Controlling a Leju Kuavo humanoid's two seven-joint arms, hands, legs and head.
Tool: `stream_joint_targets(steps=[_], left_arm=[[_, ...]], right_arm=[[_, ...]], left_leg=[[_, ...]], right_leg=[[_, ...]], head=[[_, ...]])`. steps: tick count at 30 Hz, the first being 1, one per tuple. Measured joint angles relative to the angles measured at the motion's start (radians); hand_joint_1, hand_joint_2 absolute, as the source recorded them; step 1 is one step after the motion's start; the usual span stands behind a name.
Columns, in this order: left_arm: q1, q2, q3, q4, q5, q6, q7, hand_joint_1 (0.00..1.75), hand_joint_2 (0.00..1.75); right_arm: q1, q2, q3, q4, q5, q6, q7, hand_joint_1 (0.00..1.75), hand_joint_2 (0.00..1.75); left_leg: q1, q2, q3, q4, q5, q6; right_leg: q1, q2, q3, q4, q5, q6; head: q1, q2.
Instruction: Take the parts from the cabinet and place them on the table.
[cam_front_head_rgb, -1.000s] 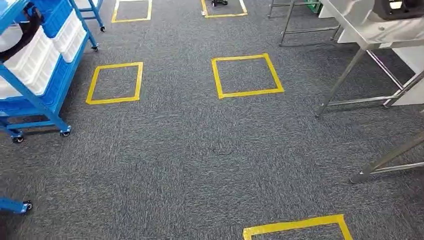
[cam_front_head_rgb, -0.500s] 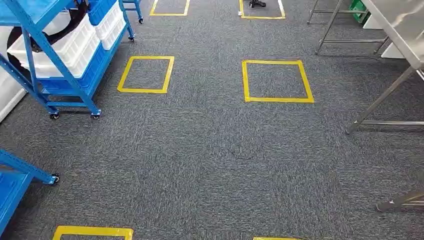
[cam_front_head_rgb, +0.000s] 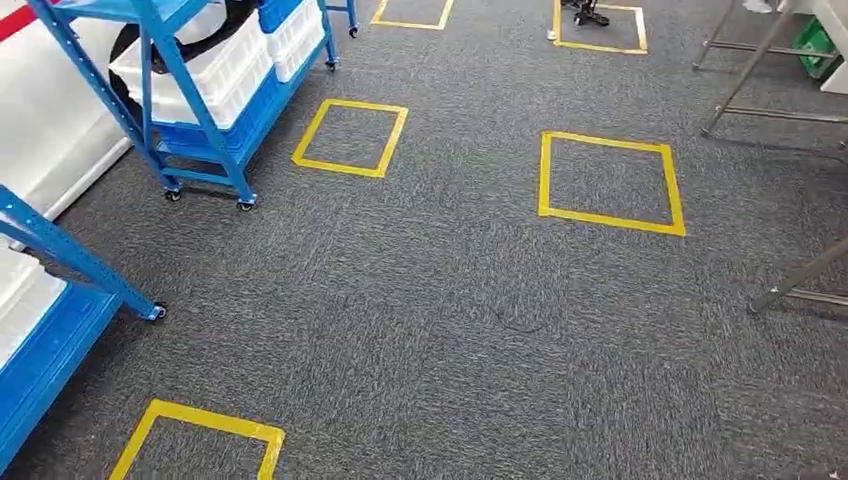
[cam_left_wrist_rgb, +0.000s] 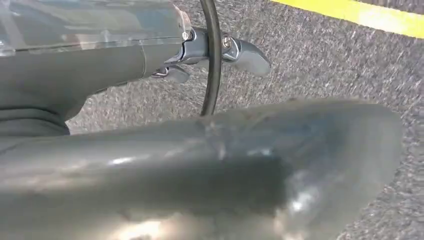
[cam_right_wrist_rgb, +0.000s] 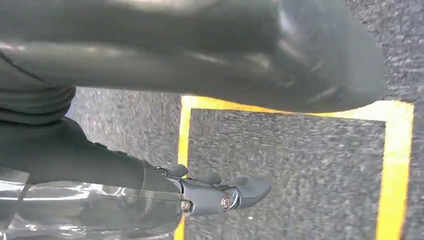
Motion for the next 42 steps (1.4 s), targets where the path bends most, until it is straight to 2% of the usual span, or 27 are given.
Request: stream_joint_targets(steps=[2, 3, 4, 5, 7, 8, 9, 11, 12, 13, 14, 17, 18, 20, 23, 24, 25, 27, 28, 29, 33, 34, 36, 38, 39, 40, 42], left_arm=[[0.006, 0.002, 0.0, 0.0, 0.0, 0.0, 0.0, 0.0, 0.0], [0.007, 0.002, 0.0, 0.0, 0.0, 0.0, 0.0, 0.0, 0.0], [0.006, 0.0, 0.0, 0.0, 0.0, 0.0, 0.0, 0.0, 0.0], [0.004, 0.0, 0.0, 0.0, 0.0, 0.0, 0.0, 0.0, 0.0], [-0.002, 0.0, 0.0, 0.0, 0.0, -0.002, 0.0, 0.0, 0.0], [-0.002, 0.0, 0.0, 0.0, 0.0, -0.002, 0.0, 0.0, 0.0], [-0.002, 0.0, 0.0, 0.0, 0.0, -0.002, 0.0, 0.0, 0.0], [0.0, 0.0, 0.0, 0.0, 0.0, -0.002, 0.001, 0.0, 0.0], [0.0, 0.0, 0.0, 0.0, 0.0, -0.002, 0.001, 0.0, 0.0], [0.0, -0.001, 0.0, 0.0, 0.0, -0.003, 0.001, 0.0, 0.0], [-0.002, 0.0, 0.0, 0.0, 0.0, -0.003, 0.001, 0.0, 0.0], [0.003, 0.0, 0.0, 0.0, -0.001, -0.003, 0.001, 0.0, 0.0], [0.006, 0.0, 0.0, 0.0, -0.001, -0.003, 0.001, 0.0, 0.0], [0.006, -0.003, 0.0, 0.0, -0.003, -0.003, 0.002, 0.0, 0.0], [-0.002, -0.003, 0.0, 0.0, -0.003, -0.003, 0.002, 0.0, 0.0], [-0.001, -0.003, 0.0, 0.0, -0.003, -0.003, 0.002, 0.0, 0.0], [0.002, -0.003, 0.0, 0.0, -0.003, -0.003, 0.002, 0.0, 0.0], [0.005, -0.002, 0.0, 0.0, -0.005, -0.003, 0.002, 0.0, 0.0], [0.004, -0.002, 0.0, 0.0, -0.008, -0.003, 0.002, 0.0, 0.0], [0.0, -0.002, 0.0, 0.0, -0.01, -0.003, 0.002, 0.0, 0.0], [0.006, 0.0, 0.0, 0.0, -0.011, -0.002, 0.005, 0.0, 0.0], [0.006, -0.001, 0.0, 0.0, -0.011, -0.002, 0.005, 0.0, 0.0], [0.002, -0.002, 0.0, 0.0, -0.011, -0.003, 0.005, 0.0, 0.0], [-0.002, -0.002, 0.0, 0.0, -0.011, -0.004, 0.004, 0.0, 0.0], [-0.001, -0.003, 0.0, 0.0, -0.011, -0.006, 0.002, 0.0, 0.0], [0.0, -0.002, 0.0, 0.0, -0.011, -0.007, 0.002, 0.0, 0.0], [0.0, -0.003, 0.0, 0.0, -0.011, -0.007, 0.002, 0.0, 0.0]], right_arm=[[-0.008, 0.0, 0.0, 0.0, 0.001, 0.0, 0.0, 0.0, 0.0], [-0.01, 0.0, 0.0, 0.0, 0.002, 0.0, 0.001, 0.0, 0.0], [-0.007, 0.0, 0.0, 0.0, 0.002, 0.0, 0.002, 0.0, 0.0], [-0.005, 0.0, 0.0, 0.0, 0.003, 0.0, 0.003, 0.0, 0.0], [0.0, 0.0, 0.0, 0.0, 0.003, 0.002, 0.004, 0.0, 0.0], [0.001, 0.0, 0.0, 0.001, 0.003, 0.002, 0.004, 0.0, 0.0], [0.001, 0.0, 0.0, 0.001, 0.003, 0.002, 0.005, 0.0, 0.0], [0.001, -0.001, 0.0, 0.001, 0.003, 0.002, 0.005, 0.0, 0.0], [0.002, -0.002, 0.0, 0.001, 0.003, 0.002, 0.005, 0.0, 0.0], [0.005, -0.002, 0.0, 0.001, 0.003, 0.002, 0.005, 0.0, 0.0], [0.005, -0.002, 0.0, 0.002, 0.003, 0.002, 0.005, 0.0, 0.0], [-0.002, -0.002, 0.0, 0.002, 0.004, 0.002, 0.005, 0.0, 0.0], [-0.003, -0.002, 0.0, 0.002, 0.006, 0.002, 0.005, 0.0, 0.0], [0.001, -0.001, 0.0, 0.002, 0.009, 0.003, 0.005, 0.0, 0.0], [0.009, -0.002, 0.0, 0.002, 0.01, 0.004, 0.006, 0.0, 0.0], [0.009, -0.002, 0.0, 0.002, 0.011, 0.004, 0.006, 0.0, 0.0], [0.008, -0.002, 0.0, 0.002, 0.011, 0.004, 0.006, 0.0, 0.0], [0.005, -0.002, 0.0, 0.002, 0.013, 0.005, 0.006, 0.0, 0.0], [0.005, -0.002, 0.0, 0.002, 0.014, 0.005, 0.006, 0.0, 0.0], [0.005, 0.0, 0.0, 0.002, 0.014, 0.005, 0.007, 0.0, 0.0], [-0.007, 0.0, 0.0, 0.002, 0.018, 0.005, 0.011, 0.0, 0.0], [-0.007, 0.0, 0.0, 0.002, 0.018, 0.005, 0.014, 0.0, 0.0], [-0.002, -0.001, 0.0, 0.002, 0.018, 0.005, 0.016, 0.0, 0.0], [0.001, -0.001, 0.0, 0.002, 0.018, 0.006, 0.018, 0.0, 0.0], [0.002, -0.001, 0.0, 0.002, 0.018, 0.006, 0.018, 0.0, 0.0], [0.002, -0.001, 0.0, 0.002, 0.018, 0.006, 0.018, 0.0, 0.0], [0.003, -0.003, 0.0, 0.002, 0.018, 0.006, 0.018, 0.0, 0.0]], left_leg=[[-0.003, -0.02, -0.002, -0.005, 0.004, 0.008], [0.011, -0.033, 0.015, -0.02, 0.016, 0.018], [0.01, -0.04, 0.016, -0.026, 0.019, 0.02], [0.011, -0.05, 0.013, -0.026, 0.022, 0.026], [0.011, -0.074, 0.009, -0.026, 0.023, 0.028], [0.011, -0.089, 0.008, -0.023, 0.023, 0.028], [0.011, -0.102, 0.008, -0.021, 0.023, 0.028], [0.013, -0.132, 0.01, -0.014, 0.02, 0.023], [0.015, -0.148, 0.01, -0.01, 0.017, 0.019], [0.017, -0.16, 0.006, -0.003, 0.013, 0.013], [0.011, -0.169, -0.002, 0.006, 0.008, 0.005], [0.019, -0.196, -0.012, -0.001, 0.014, -0.015], [0.019, -0.207, -0.012, 0.0, 0.013, -0.022], [0.016, -0.105, -0.039, 0.065, -0.032, -0.027], [0.021, -0.071, -0.148, 0.285, -0.134, -0.037], [0.021, -0.069, -0.163, 0.319, -0.135, -0.038], [0.021, -0.067, -0.152, 0.298, -0.113, -0.037], [0.019, -0.055, -0.069, 0.141, -0.029, -0.027], [0.014, -0.028, -0.021, 0.054, 0.007, -0.018], [0.001, 0.023, 0.002, 0.004, -0.001, -0.004], [-0.005, -0.022, -0.001, -0.007, 0.009, 0.011], [0.013, -0.033, 0.016, -0.026, 0.022, 0.017], [0.012, -0.052, 0.017, -0.033, 0.03, 0.027], [0.011, -0.077, 0.013, -0.032, 0.031, 0.028], [0.011, -0.091, 0.013, -0.031, 0.031, 0.028], [0.012, -0.105, 0.014, -0.029, 0.03, 0.027], [0.015, -0.134, 0.016, -0.021, 0.025, 0.021]], right_leg=[[-0.002, -0.018, 0.007, -0.006, 0.001, 0.008], [-0.003, -0.005, 0.009, -0.001, -0.007, 0.018], [-0.008, 0.063, 0.005, 0.019, -0.023, 0.022], [-0.009, 0.1, -0.024, 0.076, -0.063, 0.023], [-0.012, 0.116, -0.103, 0.234, -0.137, 0.027], [-0.013, 0.117, -0.135, 0.291, -0.148, 0.029], [-0.014, 0.117, -0.144, 0.299, -0.134, 0.03], [-0.02, 0.123, -0.102, 0.189, -0.045, 0.031], [-0.024, 0.139, -0.061, 0.096, 0.007, 0.031], [-0.03, 0.189, -0.034, 0.028, 0.024, 0.03], [-0.026, 0.215, -0.031, 0.021, 0.015, 0.029], [-0.017, 0.18, -0.034, 0.024, 0.018, 0.01], [-0.025, 0.165, -0.031, 0.014, 0.023, -0.001], [-0.022, 0.139, -0.024, 0.005, 0.025, -0.017], [-0.012, 0.091, -0.026, 0.006, 0.021, -0.023], [-0.01, 0.076, -0.025, 0.006, 0.02, -0.025], [-0.009, 0.065, -0.024, 0.006, 0.018, -0.025], [-0.006, 0.042, -0.016, 0.006, 0.013, -0.022], [-0.005, 0.03, -0.011, 0.006, 0.01, -0.02], [-0.002, 0.019, -0.008, 0.007, 0.006, -0.014], [-0.004, -0.017, 0.006, 0.0, 0.003, 0.006], [-0.005, -0.005, 0.01, 0.004, -0.005, 0.014], [-0.009, 0.099, -0.031, 0.094, -0.064, 0.022], [-0.014, 0.117, -0.114, 0.251, -0.132, 0.027], [-0.015, 0.118, -0.143, 0.299, -0.137, 0.029], [-0.017, 0.118, -0.148, 0.297, -0.116, 0.031], [-0.023, 0.124, -0.101, 0.175, -0.023, 0.035]], head=[[0.0, 0.0], [0.0, 0.0], [0.0, 0.0], [0.001, 0.0], [0.0, 0.0], [0.0, 0.0], [0.0, 0.0], [0.0, 0.0], [0.0, 0.0], [0.0, 0.0], [0.001, 0.0], [0.0, 0.0], [0.0, 0.0], [0.0, 0.0], [0.0, 0.0], [0.0, 0.0], [0.0, 0.0], [0.0, 0.0], [0.0, 0.0], [0.0, 0.0], [0.0, 0.0], [-0.001, 0.0], [0.001, 0.0], [0.001, 0.0], [0.001, 0.0], [0.001, 0.0], [0.001, 0.0]])
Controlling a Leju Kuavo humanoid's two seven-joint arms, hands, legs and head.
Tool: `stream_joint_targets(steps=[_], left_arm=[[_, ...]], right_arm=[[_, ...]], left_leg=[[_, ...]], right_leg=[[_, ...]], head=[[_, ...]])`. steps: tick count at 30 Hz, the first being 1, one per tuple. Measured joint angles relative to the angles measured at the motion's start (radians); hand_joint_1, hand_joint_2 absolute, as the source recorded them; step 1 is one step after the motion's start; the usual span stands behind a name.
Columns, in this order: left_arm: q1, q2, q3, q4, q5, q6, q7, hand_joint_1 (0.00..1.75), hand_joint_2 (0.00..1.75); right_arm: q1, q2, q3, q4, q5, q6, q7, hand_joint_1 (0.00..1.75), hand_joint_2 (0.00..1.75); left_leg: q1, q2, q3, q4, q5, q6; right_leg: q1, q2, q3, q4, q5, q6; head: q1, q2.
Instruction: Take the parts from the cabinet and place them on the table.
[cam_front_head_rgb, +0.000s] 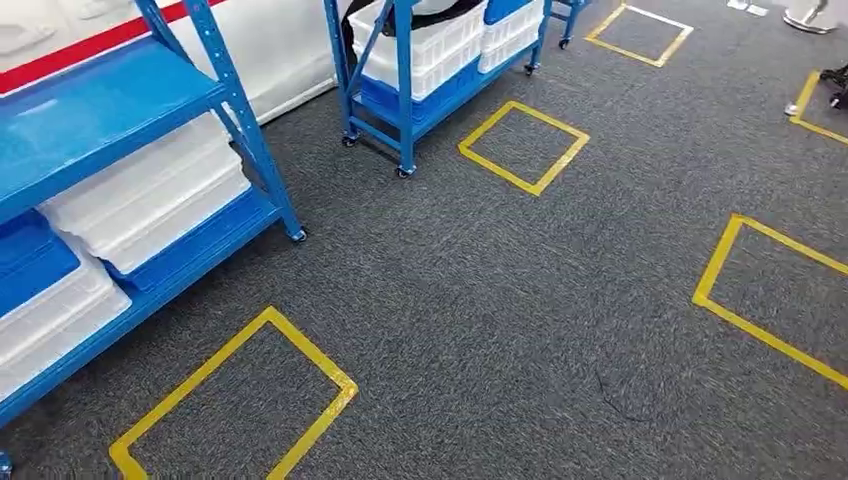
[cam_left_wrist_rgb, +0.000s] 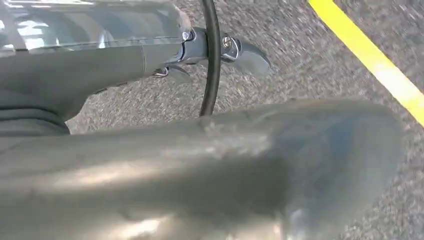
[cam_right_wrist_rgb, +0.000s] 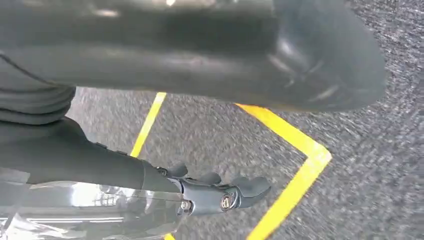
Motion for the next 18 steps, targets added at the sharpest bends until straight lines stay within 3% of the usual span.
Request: stream_joint_targets(steps=[1, 2, 3, 4, 6, 7, 8, 9, 10, 11, 12, 13, 14, 16, 17, 18], left_arm=[[-0.001, 0.0, 0.0, 0.0, 0.0, 0.0, 0.0, 0.0, 0.0], [0.0, 0.0, 0.0, 0.0, 0.0, 0.0, 0.0, 0.0, 0.0], [-0.003, 0.0, 0.0, 0.0, 0.0, 0.002, 0.0, 0.0, 0.0], [-0.002, 0.0, 0.0, 0.0, 0.0, 0.004, -0.002, 0.0, 0.0], [0.002, 0.0, 0.0, 0.0, -0.003, 0.007, -0.002, 0.0, 0.0], [0.003, 0.001, 0.0, 0.0, -0.003, 0.008, -0.002, 0.0, 0.0], [0.004, -0.001, 0.0, 0.0, -0.003, 0.007, -0.002, 0.0, 0.0], [0.002, -0.002, 0.0, 0.0, -0.004, 0.008, -0.002, 0.0, 0.0], [-0.002, -0.002, 0.0, 0.0, -0.004, 0.008, -0.002, 0.0, 0.0], [-0.004, -0.002, 0.0, 0.0, -0.004, 0.008, -0.003, 0.0, 0.0], [-0.005, -0.002, 0.0, 0.0, -0.004, 0.008, -0.003, 0.0, 0.0], [-0.003, -0.002, 0.0, 0.0, -0.004, 0.008, -0.003, 0.0, 0.0], [0.001, -0.002, 0.0, 0.0, -0.004, 0.008, -0.003, 0.0, 0.0], [0.002, -0.002, 0.0, 0.0, -0.004, 0.008, -0.003, 0.0, 0.0], [0.001, -0.002, 0.0, 0.0, -0.004, 0.008, -0.003, 0.0, 0.0], [-0.002, -0.001, 0.0, 0.0, -0.004, 0.008, -0.003, 0.0, 0.0]], right_arm=[[0.001, 0.0, 0.0, 0.0, 0.0, 0.0, 0.0, 0.0, 0.0], [0.005, 0.0, 0.0, 0.0, 0.0, 0.0, 0.0, 0.0, 0.0], [0.004, 0.0, 0.0, 0.0, 0.0, 0.0, 0.0, 0.0, 0.0], [0.001, 0.0, 0.0, 0.0, 0.002, 0.0, 0.0, 0.0, 0.0], [-0.002, 0.0, 0.0, 0.0, 0.003, 0.004, 0.0, 0.0, 0.0], [-0.004, 0.001, 0.0, 0.0, 0.003, 0.006, 0.0, 0.0, 0.0], [-0.003, 0.0, 0.0, 0.0, 0.003, 0.007, 0.001, 0.0, 0.0], [-0.001, 0.0, -0.001, 0.0, 0.003, 0.009, 0.001, 0.0, 0.0], [0.003, 0.0, -0.001, 0.0, 0.004, 0.01, 0.002, 0.0, 0.0], [0.006, 0.0, -0.001, 0.0, 0.005, 0.011, 0.002, 0.0, 0.0], [0.006, 0.0, -0.002, 0.0, 0.006, 0.011, 0.003, 0.0, 0.0], [0.006, 0.0, -0.003, 0.0, 0.007, 0.011, 0.003, 0.0, 0.0], [0.005, 0.0, -0.004, 0.0, 0.009, 0.011, 0.003, 0.0, 0.0], [0.004, 0.0, -0.004, 0.0, 0.01, 0.011, 0.003, 0.0, 0.0], [0.004, 0.0, -0.004, 0.0, 0.01, 0.011, 0.003, 0.0, 0.0], [0.004, 0.0, -0.005, 0.0, 0.01, 0.011, 0.003, 0.0, 0.0]], left_leg=[[0.002, -0.014, -0.001, 0.007, -0.004, -0.005], [0.004, -0.025, -0.008, 0.014, -0.009, -0.012], [-0.002, -0.036, -0.014, 0.029, -0.016, -0.022], [-0.001, -0.042, -0.02, 0.026, -0.013, -0.026], [0.006, -0.062, -0.023, 0.018, -0.01, -0.04], [0.006, -0.071, -0.022, 0.022, -0.012, -0.045], [0.003, -0.022, -0.028, 0.042, -0.026, -0.046], [0.003, 0.028, -0.057, 0.099, -0.065, -0.051], [0.006, 0.05, -0.095, 0.175, -0.105, -0.055], [0.007, 0.059, -0.134, 0.255, -0.14, -0.058], [0.007, 0.063, -0.165, 0.318, -0.159, -0.06], [0.007, 0.066, -0.174, 0.335, -0.154, -0.061], [0.007, 0.067, -0.157, 0.303, -0.126, -0.06], [0.005, 0.083, -0.073, 0.143, -0.041, -0.052], [0.001, 0.115, -0.031, 0.069, -0.012, -0.044], [-0.008, 0.162, -0.015, 0.028, -0.022, -0.035]], right_leg=[[-0.005, 0.021, 0.037, -0.086, 0.047, 0.001], [-0.012, 0.08, 0.059, -0.145, 0.057, 0.001], [-0.005, 0.084, 0.059, -0.151, 0.053, -0.003], [-0.007, 0.067, 0.057, -0.147, 0.053, -0.008], [0.001, 0.051, 0.06, -0.148, 0.053, -0.021], [-0.008, 0.035, 0.062, -0.158, 0.058, -0.031], [-0.006, 0.024, 0.065, -0.161, 0.059, -0.036], [-0.004, 0.011, 0.065, -0.162, 0.058, -0.045], [-0.001, -0.004, 0.064, -0.162, 0.057, -0.047], [0.003, -0.021, 0.064, -0.161, 0.055, -0.049], [0.005, -0.036, 0.064, -0.161, 0.054, -0.051], [0.006, -0.049, 0.065, -0.161, 0.052, -0.051], [0.007, -0.061, 0.066, -0.161, 0.051, -0.05], [0.009, -0.084, 0.075, -0.161, 0.046, -0.047], [0.009, -0.093, 0.08, -0.161, 0.043, -0.044], [0.013, -0.102, 0.083, -0.16, 0.04, -0.039]], head=[[0.0, 0.0], [0.0, 0.0], [0.0, 0.0], [0.0, 0.0], [0.0, 0.0], [0.0, 0.0], [0.0, 0.0], [-0.001, 0.0], [-0.001, 0.0], [0.0, 0.0], [-0.001, 0.0], [-0.001, 0.0], [-0.001, 0.0], [-0.001, 0.0], [-0.001, 0.0], [0.0, 0.0]])
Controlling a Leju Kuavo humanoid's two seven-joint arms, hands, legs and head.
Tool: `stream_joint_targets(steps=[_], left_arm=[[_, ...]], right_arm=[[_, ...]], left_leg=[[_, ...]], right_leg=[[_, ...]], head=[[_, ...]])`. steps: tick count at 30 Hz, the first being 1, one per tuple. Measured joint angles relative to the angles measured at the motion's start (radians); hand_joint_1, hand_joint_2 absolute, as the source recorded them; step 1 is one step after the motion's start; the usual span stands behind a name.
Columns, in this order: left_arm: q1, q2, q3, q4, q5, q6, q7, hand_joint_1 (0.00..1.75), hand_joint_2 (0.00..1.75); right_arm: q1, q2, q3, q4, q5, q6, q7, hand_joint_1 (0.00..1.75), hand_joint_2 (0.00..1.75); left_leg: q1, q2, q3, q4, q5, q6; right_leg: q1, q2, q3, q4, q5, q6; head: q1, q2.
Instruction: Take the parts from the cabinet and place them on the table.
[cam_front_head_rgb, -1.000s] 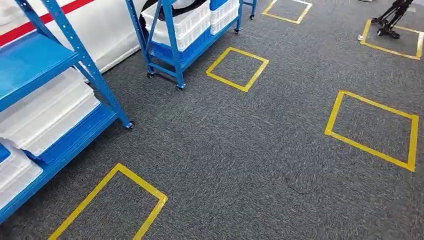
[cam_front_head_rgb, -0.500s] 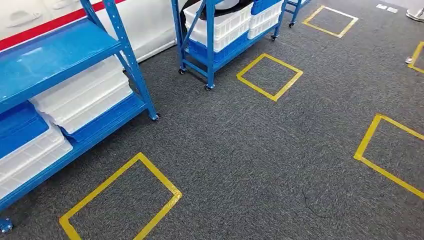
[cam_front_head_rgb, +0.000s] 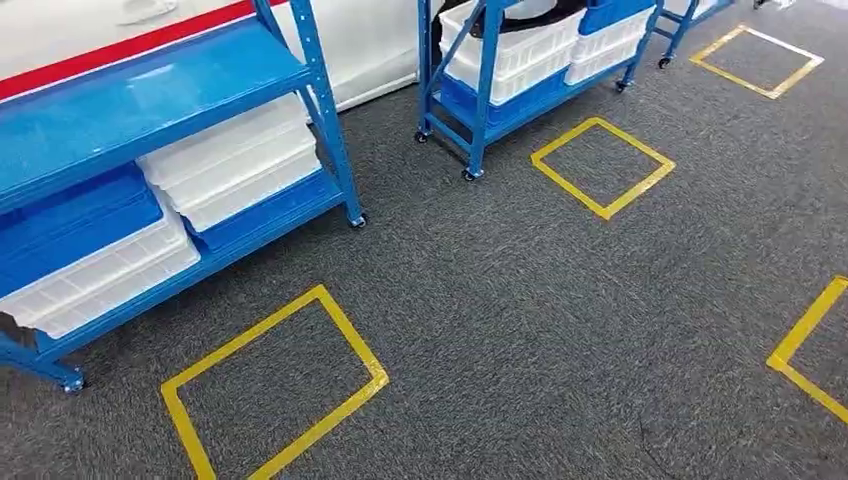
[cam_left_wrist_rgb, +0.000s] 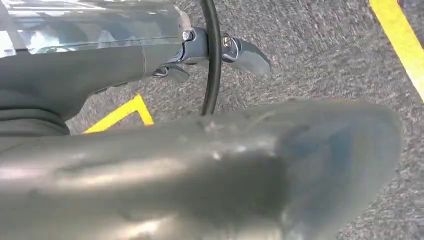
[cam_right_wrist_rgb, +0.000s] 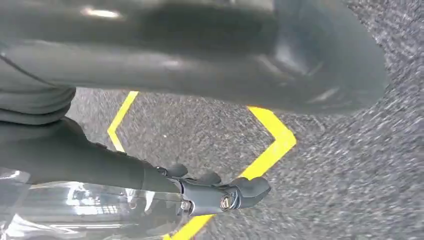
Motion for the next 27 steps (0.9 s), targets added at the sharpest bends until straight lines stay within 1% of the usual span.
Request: stream_joint_targets(steps=[1, 2, 3, 4, 5, 6, 7, 8, 9, 10, 11, 12, 13, 14, 15, 16, 17, 18, 19, 20, 21, 22, 23, 24, 25, 26, 27], left_arm=[[-0.004, 0.0, 0.0, 0.0, 0.0, 0.0, 0.0, 0.0, 0.0], [-0.004, 0.0, 0.0, 0.0, 0.0, 0.0, 0.0, 0.0, 0.0], [0.001, 0.001, 0.0, 0.0, 0.0, 0.0, 0.0, 0.0, 0.0], [0.004, 0.002, 0.0, 0.0, 0.0, 0.0, 0.0, 0.0, 0.0], [0.005, 0.002, 0.0, 0.0, 0.0, 0.0, 0.0, 0.0, 0.0], [0.005, 0.0, 0.0, 0.0, 0.0, 0.0, 0.0, 0.0, 0.0], [0.003, 0.0, 0.0, 0.0, 0.0, 0.0, 0.0, 0.0, 0.0], [-0.001, 0.0, 0.0, 0.0, 0.0, 0.0, 0.0, 0.0, 0.0], [-0.002, 0.0, 0.0, 0.0, 0.0, 0.0, 0.0, 0.0, 0.0], [-0.002, 0.0, 0.0, 0.0, 0.0, -0.001, 0.0, 0.0, 0.0], [0.0, 0.0, 0.0, 0.0, 0.0, -0.001, 0.0, 0.0, 0.0], [0.001, 0.0, 0.0, 0.0, 0.001, 0.0, 0.0, 0.0, 0.0], [0.002, 0.0, 0.0, 0.0, 0.001, 0.0, 0.0, 0.0, 0.0], [0.002, 0.0, 0.0, 0.0, 0.001, 0.0, -0.001, 0.0, 0.0], [0.002, -0.001, 0.0, 0.0, 0.001, 0.0, -0.001, 0.0, 0.0], [0.001, -0.001, 0.0, 0.0, 0.0, 0.0, -0.002, 0.0, 0.0], [0.0, -0.001, 0.0, 0.0, 0.0, 0.0, -0.002, 0.0, 0.0], [0.002, -0.001, 0.0, 0.0, -0.001, 0.0, -0.003, 0.0, 0.0], [0.003, -0.001, 0.0, 0.0, -0.002, 0.0, -0.003, 0.0, 0.0], [0.006, -0.001, 0.0, 0.0, -0.002, 0.0, -0.003, 0.0, 0.0], [0.006, -0.001, 0.0, 0.0, -0.002, 0.0, -0.003, 0.0, 0.0], [0.007, -0.004, 0.0, 0.0, -0.002, -0.001, -0.003, 0.0, 0.0], [0.005, -0.005, 0.0, 0.0, -0.002, 0.0, -0.003, 0.0, 0.0], [0.0, -0.005, 0.0, 0.0, -0.002, 0.0, -0.003, 0.0, 0.0], [-0.001, -0.005, 0.0, 0.0, -0.002, 0.0, -0.004, 0.0, 0.0], [-0.002, -0.005, 0.0, 0.0, -0.002, 0.0, -0.007, 0.0, 0.0], [0.001, -0.005, 0.0, 0.0, -0.003, 0.0, -0.011, 0.0, 0.0]], right_arm=[[0.0, 0.0, 0.0, 0.0, 0.0, 0.0, 0.0, 0.0, 0.0], [-0.001, 0.0, -0.001, 0.0, 0.001, 0.0, 0.0, 0.0, 0.0], [-0.006, 0.0, -0.001, 0.0, 0.001, 0.0, 0.0, 0.0, 0.0], [-0.012, 0.0, 0.0, 0.0, 0.002, 0.0, 0.0, 0.0, 0.0], [-0.012, 0.0, 0.0, 0.0, 0.002, 0.0, 0.0, 0.0, 0.0], [-0.009, 0.0, -0.001, 0.0, 0.002, 0.0, 0.0, 0.0, 0.0], [-0.007, 0.0, -0.002, 0.0, 0.002, 0.0, 0.0, 0.0, 0.0], [-0.006, 0.0, -0.002, 0.0, 0.002, 0.0, 0.0, 0.0, 0.0], [-0.005, 0.0, -0.002, 0.0, 0.003, 0.0, 0.0, 0.0, 0.0], [-0.005, 0.0, -0.002, 0.0, 0.004, 0.0, 0.0, 0.0, 0.0], [-0.004, 0.0, -0.003, 0.0, 0.005, 0.0, 0.0, 0.0, 0.0], [-0.004, 0.0, -0.003, 0.0, 0.006, 0.0, 0.0, 0.0, 0.0], [-0.004, -0.002, -0.003, 0.0, 0.008, 0.0, 0.0, 0.0, 0.0], [-0.003, -0.002, -0.003, 0.0, 0.008, 0.0, 0.0, 0.0, 0.0], [-0.001, -0.003, -0.004, 0.0, 0.01, 0.0, 0.0, 0.0, 0.0], [0.0, -0.003, -0.006, 0.0, 0.01, 0.0, 0.001, 0.0, 0.0], [-0.002, -0.003, -0.007, 0.0, 0.012, 0.0, 0.001, 0.0, 0.0], [-0.005, -0.003, -0.007, 0.0, 0.012, 0.0, 0.002, 0.0, 0.0], [-0.005, -0.003, -0.007, 0.0, 0.012, 0.0, 0.003, 0.0, 0.0], [-0.007, -0.003, -0.007, 0.0, 0.013, 0.0, 0.003, 0.0, 0.0], [-0.008, -0.002, -0.007, 0.0, 0.013, 0.0, 0.003, 0.0, 0.0], [-0.006, -0.003, -0.007, 0.0, 0.014, 0.0, 0.003, 0.0, 0.0], [-0.004, -0.003, -0.007, 0.0, 0.014, 0.0, 0.003, 0.0, 0.0], [0.0, -0.003, -0.008, 0.0, 0.014, 0.0, 0.003, 0.0, 0.0], [0.002, -0.003, -0.01, 0.0, 0.014, 0.0, 0.003, 0.0, 0.0], [0.002, -0.003, -0.01, 0.0, 0.016, 0.0, 0.004, 0.0, 0.0], [0.002, -0.003, -0.01, 0.0, 0.018, 0.0, 0.004, 0.0, 0.0]], left_leg=[[-0.006, -0.019, -0.003, -0.002, 0.004, 0.01], [-0.007, -0.026, -0.005, 0.0, 0.004, 0.011], [-0.008, -0.037, -0.007, 0.001, 0.002, 0.015], [-0.007, -0.049, -0.004, -0.007, 0.006, 0.021], [0.005, -0.06, 0.016, -0.022, 0.016, 0.031], [0.006, -0.069, 0.019, -0.032, 0.02, 0.035], [0.007, -0.08, 0.016, -0.032, 0.024, 0.041], [0.007, -0.092, 0.013, -0.031, 0.024, 0.042], [0.006, -0.103, 0.011, -0.03, 0.024, 0.042], [0.005, -0.117, 0.01, -0.028, 0.024, 0.042], [0.005, -0.131, 0.01, -0.026, 0.023, 0.042], [0.005, -0.144, 0.012, -0.025, 0.021, 0.04], [0.006, -0.155, 0.014, -0.022, 0.02, 0.039], [0.007, -0.171, 0.016, -0.017, 0.016, 0.034], [0.009, -0.183, 0.015, -0.011, 0.011, 0.029], [0.004, -0.191, 0.007, -0.003, 0.006, 0.02], [0.005, -0.2, 0.003, 0.0, 0.006, 0.016], [0.006, -0.205, 0.001, -0.002, 0.007, 0.012], [0.009, -0.212, 0.0, -0.005, 0.009, 0.006], [0.01, -0.221, -0.003, -0.007, 0.009, 0.0], [0.01, -0.211, -0.002, 0.0, 0.003, -0.004], [0.006, -0.159, -0.01, 0.022, -0.011, -0.008], [0.007, -0.117, -0.042, 0.086, -0.049, -0.013], [0.01, -0.103, -0.083, 0.166, -0.088, -0.018], [0.011, -0.098, -0.122, 0.243, -0.121, -0.02], [0.011, -0.096, -0.154, 0.306, -0.137, -0.02], [0.011, -0.096, -0.159, 0.313, -0.126, -0.018]], right_leg=[[0.002, -0.011, 0.001, -0.001, -0.002, 0.008], [0.002, -0.017, 0.002, -0.001, -0.003, 0.011], [0.001, -0.028, 0.007, -0.004, -0.004, 0.016], [0.002, -0.039, 0.016, -0.009, -0.004, 0.022], [0.004, -0.043, 0.021, -0.011, -0.01, 0.03], [-0.002, 0.02, 0.018, 0.015, -0.03, 0.034], [-0.005, 0.064, -0.012, 0.076, -0.071, 0.034], [-0.007, 0.085, -0.053, 0.157, -0.113, 0.035], [-0.007, 0.093, -0.093, 0.232, -0.146, 0.036], [-0.006, 0.095, -0.125, 0.287, -0.158, 0.037], [-0.007, 0.095, -0.133, 0.293, -0.141, 0.037], [-0.007, 0.096, -0.122, 0.259, -0.106, 0.037], [-0.008, 0.097, -0.099, 0.203, -0.066, 0.035], [-0.009, 0.109, -0.056, 0.102, -0.006, 0.033], [-0.013, 0.142, -0.023, 0.019, 0.027, 0.032], [-0.012, 0.18, -0.019, 0.011, 0.011, 0.033], [-0.013, 0.164, -0.022, 0.013, 0.015, 0.027], [-0.008, 0.158, -0.023, 0.013, 0.014, 0.024], [-0.005, 0.151, -0.022, 0.013, 0.013, 0.017], [-0.005, 0.141, -0.02, 0.011, 0.014, 0.011], [-0.013, 0.127, -0.018, 0.003, 0.018, 0.002], [-0.011, 0.119, -0.015, 0.002, 0.017, -0.003], [-0.008, 0.106, -0.015, 0.002, 0.015, -0.01], [-0.005, 0.091, -0.015, 0.002, 0.013, -0.013], [-0.003, 0.077, -0.015, 0.002, 0.012, -0.014], [0.0, 0.062, -0.015, 0.002, 0.01, -0.015], [0.002, 0.05, -0.013, 0.002, 0.009, -0.016]], head=[[0.0, 0.0], [0.0, 0.0], [0.0, 0.0], [0.0, 0.0], [0.0, 0.0], [0.001, 0.0], [0.001, 0.0], [0.001, 0.0], [0.001, 0.0], [0.001, 0.0], [0.001, 0.0], [0.001, 0.0], [0.001, 0.0], [0.001, 0.0], [0.001, 0.0], [0.001, 0.0], [0.0, 0.0], [0.001, 0.0], [0.0, 0.0], [0.001, 0.0], [0.001, 0.0], [0.0, 0.0], [0.001, 0.0], [0.0, 0.0], [0.001, 0.0], [0.0, 0.0], [0.0, 0.0]])
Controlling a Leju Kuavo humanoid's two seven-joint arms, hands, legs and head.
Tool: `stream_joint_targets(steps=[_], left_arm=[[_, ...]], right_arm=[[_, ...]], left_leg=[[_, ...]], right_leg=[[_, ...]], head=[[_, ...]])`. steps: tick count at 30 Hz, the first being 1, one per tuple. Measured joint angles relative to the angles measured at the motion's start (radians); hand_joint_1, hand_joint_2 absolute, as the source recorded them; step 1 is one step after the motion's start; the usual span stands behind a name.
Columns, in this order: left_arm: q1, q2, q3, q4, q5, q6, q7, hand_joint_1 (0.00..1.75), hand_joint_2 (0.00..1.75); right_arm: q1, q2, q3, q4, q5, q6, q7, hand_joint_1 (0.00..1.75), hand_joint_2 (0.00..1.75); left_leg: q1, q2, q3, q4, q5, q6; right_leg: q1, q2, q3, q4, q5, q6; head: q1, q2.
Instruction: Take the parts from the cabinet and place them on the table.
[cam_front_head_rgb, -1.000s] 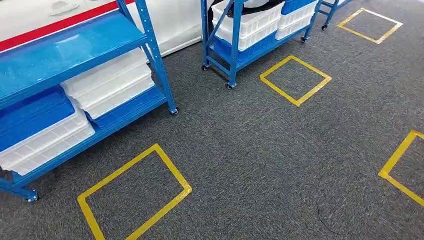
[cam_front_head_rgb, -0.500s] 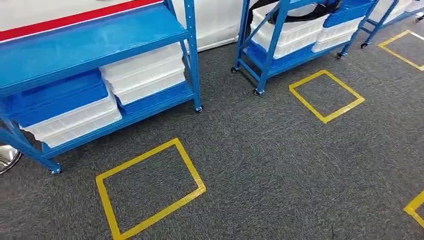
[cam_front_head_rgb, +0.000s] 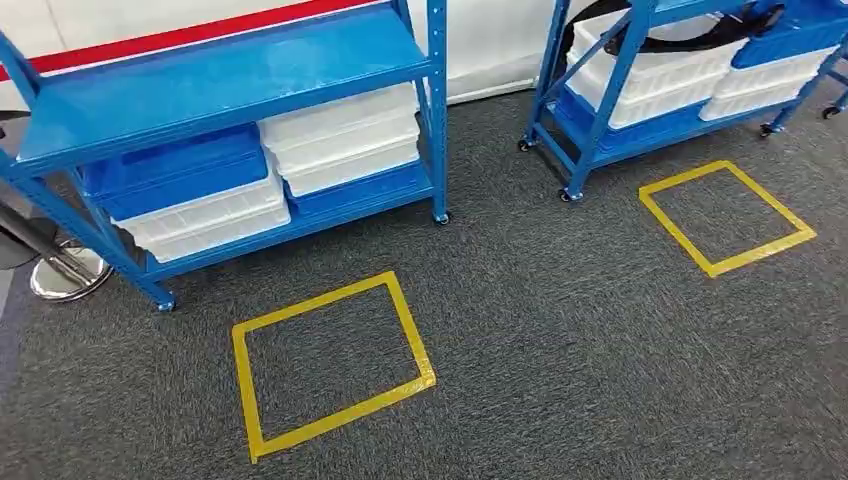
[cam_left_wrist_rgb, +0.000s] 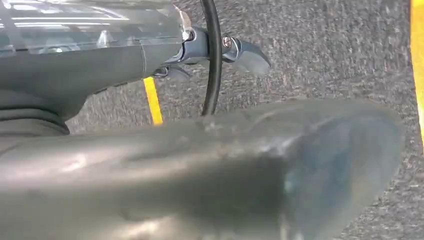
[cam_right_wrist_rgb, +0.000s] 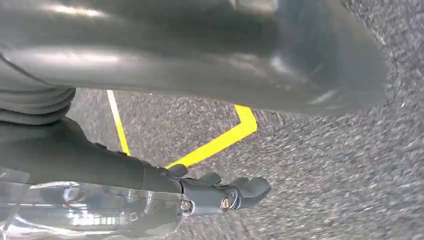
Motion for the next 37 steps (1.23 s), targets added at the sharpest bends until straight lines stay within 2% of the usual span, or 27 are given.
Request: stream_joint_targets(steps=[1, 3, 4, 5, 7, 9, 10, 11, 12, 14, 15, 16, 18, 19, 20, 23, 24, 25, 26, 27, 29, 30, 31, 32, 34, 35, 37], left_arm=[[0.003, 0.0, 0.0, 0.0, -0.001, 0.0, -0.005, 0.0, 0.0], [0.003, 0.0, 0.0, 0.0, -0.002, 0.0, -0.008, 0.0, 0.0], [0.001, 0.001, 0.0, 0.0, -0.002, 0.0, -0.009, 0.0, 0.0], [-0.002, 0.002, 0.0, 0.0, -0.002, 0.0, -0.01, 0.0, 0.0], [-0.002, 0.002, 0.0, 0.0, -0.002, 0.0, -0.011, 0.0, 0.0], [0.004, 0.003, 0.0, 0.0, -0.002, 0.0, -0.014, 0.0, 0.0], [0.006, 0.0, 0.0, 0.0, -0.002, 0.0, -0.017, 0.0, 0.0], [0.004, 0.0, 0.0, 0.0, -0.003, 0.0, -0.018, 0.0, 0.0], [0.0, 0.0, 0.0, 0.0, -0.003, -0.001, -0.02, 0.0, 0.0], [-0.002, 0.0, 0.0, 0.0, -0.003, -0.003, -0.023, 0.0, 0.0], [-0.001, 0.0, 0.0, 0.0, -0.003, -0.003, -0.023, 0.0, 0.0], [0.001, 0.0, 0.0, 0.0, -0.003, -0.003, -0.023, 0.0, 0.0], [0.001, -0.001, 0.0, 0.0, -0.003, -0.004, -0.023, 0.0, 0.0], [0.001, -0.002, 0.0, 0.0, -0.004, -0.004, -0.024, 0.0, 0.0], [0.0, -0.002, 0.0, 0.0, -0.004, -0.004, -0.024, 0.0, 0.0], [0.0, -0.002, 0.0, 0.0, -0.005, -0.004, -0.025, 0.0, 0.0], [0.002, -0.002, 0.0, 0.0, -0.006, -0.004, -0.025, 0.0, 0.0], [0.004, -0.002, 0.0, 0.0, -0.006, -0.006, -0.024, 0.0, 0.0], [0.004, -0.004, 0.0, 0.0, -0.005, -0.01, -0.024, 0.0, 0.0], [0.0, -0.004, 0.0, 0.0, -0.004, -0.016, -0.024, 0.0, 0.0], [-0.004, -0.003, 0.0, 0.0, -0.003, -0.019, -0.024, 0.0, 0.0], [-0.003, -0.003, 0.0, 0.0, -0.003, -0.019, -0.024, 0.0, 0.0], [0.001, -0.003, 0.0, 0.0, -0.003, -0.02, -0.024, 0.0, 0.0], [0.004, -0.003, 0.0, 0.0, -0.003, -0.021, -0.024, 0.0, 0.0], [0.007, -0.003, 0.0, 0.0, -0.003, -0.021, -0.025, 0.0, 0.0], [0.009, -0.002, 0.0, 0.0, -0.003, -0.021, -0.025, 0.0, 0.0], [0.006, -0.002, 0.0, 0.0, -0.003, -0.022, -0.025, 0.0, 0.0]], right_arm=[[-0.001, 0.0, 0.0, 0.0, 0.003, 0.0, 0.0, 0.0, 0.0], [-0.002, 0.0, 0.0, 0.0, 0.006, 0.002, 0.0, 0.0, 0.0], [-0.002, 0.002, 0.0, 0.0, 0.006, 0.002, 0.0, 0.0, 0.0], [-0.001, 0.005, 0.0, 0.0, 0.006, 0.002, 0.0, 0.0, 0.0], [-0.005, 0.004, 0.0, 0.0, 0.007, 0.002, 0.0, 0.0, 0.0], [-0.015, 0.004, 0.0, 0.0, 0.008, 0.002, 0.0, 0.0, 0.0], [-0.012, 0.002, -0.001, 0.0, 0.009, 0.002, 0.001, 0.0, 0.0], [-0.009, 0.002, -0.001, 0.0, 0.009, 0.002, 0.0, 0.0, 0.0], [-0.007, 0.002, -0.001, 0.0, 0.01, 0.002, 0.0, 0.0, 0.0], [-0.004, 0.002, -0.002, 0.0, 0.01, 0.002, 0.002, 0.0, 0.0], [-0.003, 0.002, -0.002, 0.0, 0.01, 0.002, 0.002, 0.0, 0.0], [-0.003, 0.002, -0.002, 0.0, 0.01, 0.002, 0.002, 0.0, 0.0], [-0.003, 0.001, -0.003, 0.0, 0.01, 0.002, 0.002, 0.0, 0.0], [0.0, 0.0, -0.003, 0.0, 0.01, 0.002, 0.002, 0.0, 0.0], [0.002, 0.0, -0.005, 0.0, 0.01, 0.002, 0.002, 0.0, 0.0], [-0.003, 0.0, -0.007, 0.0, 0.012, 0.002, 0.002, 0.0, 0.0], [-0.004, 0.0, -0.008, 0.0, 0.013, 0.001, 0.002, 0.0, 0.0], [-0.005, 0.002, -0.008, 0.0, 0.014, -0.004, 0.002, 0.0, 0.0], [-0.003, 0.002, -0.011, -0.001, 0.01, -0.011, 0.002, 0.0, 0.0], [-0.001, 0.002, -0.018, -0.002, 0.005, -0.015, 0.002, 0.0, 0.0], [0.002, 0.002, -0.024, -0.002, 0.005, -0.015, 0.002, 0.0, 0.0], [0.003, 0.002, -0.026, -0.002, 0.005, -0.015, 0.002, 0.0, 0.0], [0.003, 0.002, -0.027, -0.002, 0.005, -0.015, 0.002, 0.0, 0.0], [0.003, 0.002, -0.029, -0.002, 0.005, -0.015, 0.002, 0.0, 0.0], [0.001, 0.003, -0.031, -0.002, 0.005, -0.013, 0.006, 0.0, 0.0], [0.005, 0.004, -0.033, -0.001, 0.005, -0.011, 0.01, 0.0, 0.0], [0.0, 0.005, -0.034, -0.002, 0.005, -0.011, 0.011, 0.0, 0.0]], left_leg=[[0.0, 0.001, 0.02, -0.042, 0.034, 0.005], [-0.011, 0.026, 0.114, -0.224, 0.126, 0.028], [-0.024, 0.078, 0.149, -0.297, 0.138, 0.048], [-0.024, 0.088, 0.151, -0.304, 0.129, 0.055], [-0.032, 0.066, 0.147, -0.308, 0.133, 0.061], [-0.027, 0.04, 0.159, -0.334, 0.147, 0.069], [-0.018, 0.029, 0.173, -0.35, 0.16, 0.066], [-0.013, 0.02, 0.173, -0.357, 0.165, 0.072], [-0.012, 0.009, 0.17, -0.357, 0.167, 0.075], [-0.012, -0.018, 0.167, -0.356, 0.167, 0.075], [-0.011, -0.031, 0.168, -0.354, 0.167, 0.074], [-0.009, -0.045, 0.169, -0.35, 0.165, 0.071], [-0.004, -0.074, 0.169, -0.337, 0.158, 0.061], [-0.003, -0.086, 0.167, -0.327, 0.152, 0.054], [-0.005, -0.093, 0.154, -0.316, 0.146, 0.045], [-0.001, -0.119, 0.146, -0.317, 0.146, 0.027], [-0.001, -0.126, 0.146, -0.318, 0.147, 0.021], [0.0, -0.108, 0.146, -0.306, 0.14, 0.018], [-0.004, -0.056, 0.131, -0.274, 0.118, 0.014], [-0.002, -0.025, 0.096, -0.207, 0.079, 0.009], [0.002, -0.003, 0.009, -0.041, 0.016, 0.001], [0.004, 0.0, -0.019, 0.01, 0.012, -0.001], [0.004, 0.0, -0.021, 0.005, 0.034, -0.001], [0.004, 0.0, 0.001, -0.043, 0.073, 0.002], [0.002, 0.004, 0.087, -0.223, 0.172, 0.015], [-0.004, 0.018, 0.115, -0.279, 0.173, 0.026], [-0.016, 0.022, 0.123, -0.299, 0.148, 0.04]], right_leg=[[0.003, -0.012, 0.003, 0.0, -0.002, -0.001], [0.011, -0.036, 0.014, 0.0, -0.008, -0.001], [0.011, -0.047, 0.018, -0.001, -0.011, -0.001], [0.018, -0.059, 0.019, 0.0, -0.015, 0.006], [0.009, -0.077, 0.022, -0.003, -0.015, 0.017], [0.014, -0.099, 0.037, -0.016, -0.015, 0.027], [0.008, -0.052, 0.038, -0.001, -0.025, 0.033], [0.006, -0.001, 0.017, 0.041, -0.057, 0.037], [0.002, 0.03, -0.019, 0.112, -0.098, 0.04], [-0.007, 0.044, -0.093, 0.253, -0.152, 0.05], [-0.01, 0.044, -0.108, 0.273, -0.145, 0.054], [-0.012, 0.045, -0.101, 0.248, -0.113, 0.057], [-0.019, 0.055, -0.038, 0.097, -0.013, 0.062], [-0.025, 0.088, -0.004, 0.017, 0.024, 0.064], [-0.025, 0.14, -0.002, 0.006, 0.004, 0.066], [-0.015, 0.108, -0.003, 0.005, 0.005, 0.048], [-0.02, 0.099, 0.0, 0.001, 0.008, 0.041], [-0.025, 0.084, 0.003, -0.006, 0.012, 0.032], [-0.025, 0.08, 0.007, -0.011, 0.008, 0.025], [-0.023, 0.07, 0.008, -0.011, 0.007, 0.022], [-0.018, 0.052, 0.011, -0.011, -0.006, 0.019], [-0.018, 0.045, 0.016, -0.01, -0.012, 0.02], [-0.017, 0.039, 0.025, -0.01, -0.019, 0.022], [-0.017, 0.034, 0.036, -0.01, -0.026, 0.024], [-0.017, 0.027, 0.062, -0.011, -0.042, 0.029], [-0.019, 0.023, 0.068, -0.013, -0.049, 0.032], [-0.016, 0.019, 0.07, -0.022, -0.055, 0.049]], head=[[0.0, 0.0], [0.0, 0.0], [0.0, 0.0], [0.0, 0.0], [0.0, 0.0], [0.0, 0.0], [0.001, 0.0], [0.0, 0.0], [0.0, 0.0], [0.0, 0.0], [0.0, 0.0], [0.0, 0.0], [0.0, 0.0], [0.0, 0.0], [0.0, 0.0], [0.0, 0.0], [0.0, 0.0], [0.0, 0.0], [-0.001, 0.0], [-0.001, 0.0], [-0.001, 0.0], [-0.001, 0.0], [-0.001, 0.0], [-0.001, 0.0], [-0.001, 0.0], [0.0, 0.0], [0.0, 0.0]])
